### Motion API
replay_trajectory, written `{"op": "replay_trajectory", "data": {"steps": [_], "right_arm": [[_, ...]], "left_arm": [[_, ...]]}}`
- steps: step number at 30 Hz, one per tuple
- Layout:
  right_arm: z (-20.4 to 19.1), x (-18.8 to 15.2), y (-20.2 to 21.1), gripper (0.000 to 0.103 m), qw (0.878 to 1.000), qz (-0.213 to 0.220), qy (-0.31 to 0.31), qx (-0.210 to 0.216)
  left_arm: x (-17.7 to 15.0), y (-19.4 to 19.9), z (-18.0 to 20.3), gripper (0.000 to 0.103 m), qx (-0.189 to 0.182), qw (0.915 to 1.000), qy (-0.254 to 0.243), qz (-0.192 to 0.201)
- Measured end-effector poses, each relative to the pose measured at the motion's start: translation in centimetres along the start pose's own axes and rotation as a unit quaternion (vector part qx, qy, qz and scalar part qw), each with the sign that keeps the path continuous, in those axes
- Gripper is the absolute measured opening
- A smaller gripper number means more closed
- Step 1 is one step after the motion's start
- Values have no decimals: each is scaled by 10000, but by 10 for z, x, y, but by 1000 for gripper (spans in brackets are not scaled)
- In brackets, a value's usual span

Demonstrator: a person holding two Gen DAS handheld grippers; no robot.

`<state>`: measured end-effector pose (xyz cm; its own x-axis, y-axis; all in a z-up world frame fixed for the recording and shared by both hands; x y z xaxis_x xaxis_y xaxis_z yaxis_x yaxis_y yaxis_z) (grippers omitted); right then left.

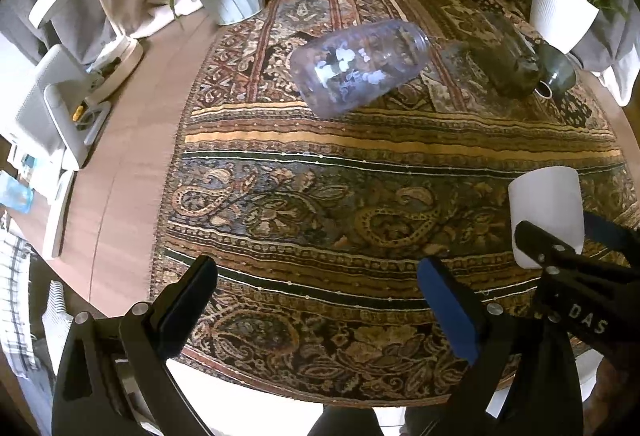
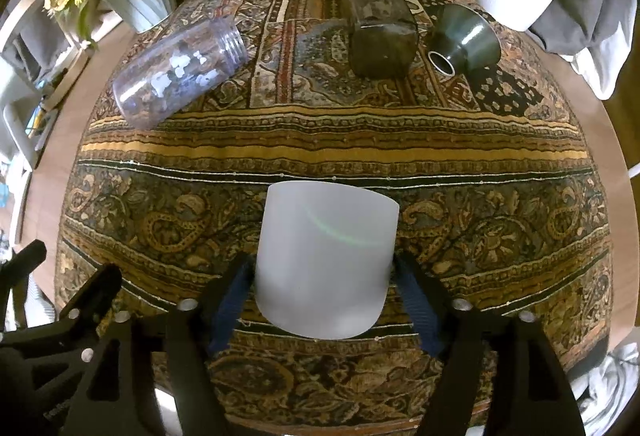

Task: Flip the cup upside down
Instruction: 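Lift the white cup with the right gripper and carry it toward the left gripper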

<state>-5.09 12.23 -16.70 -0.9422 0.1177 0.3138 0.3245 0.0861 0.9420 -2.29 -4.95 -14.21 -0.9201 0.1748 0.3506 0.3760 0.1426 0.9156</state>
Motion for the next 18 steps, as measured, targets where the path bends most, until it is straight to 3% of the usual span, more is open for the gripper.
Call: {"op": "replay_trajectory", "data": {"steps": [9,18], "right_arm": [[15,3,44,84,9988,326,-291,197],[60,0,83,84,9960,552,-682,182]], "left_arm": [[8,31,3,102,-124,9995,74,278],[17,61,48,102,-482,9974,-209,490]]}}
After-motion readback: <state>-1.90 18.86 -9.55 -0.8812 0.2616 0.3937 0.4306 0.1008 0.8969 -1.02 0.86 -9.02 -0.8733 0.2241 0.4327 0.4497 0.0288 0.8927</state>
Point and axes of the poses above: each gripper's, at about its wrist camera, not at the fingertips, and y roughly against the way its jaws point, z to its right, x to its top, the point moved 6 cm from there along -y, roughly the way its jaws point, and after that the axes turned 10 degrees about -y, right-handed, at the moved point
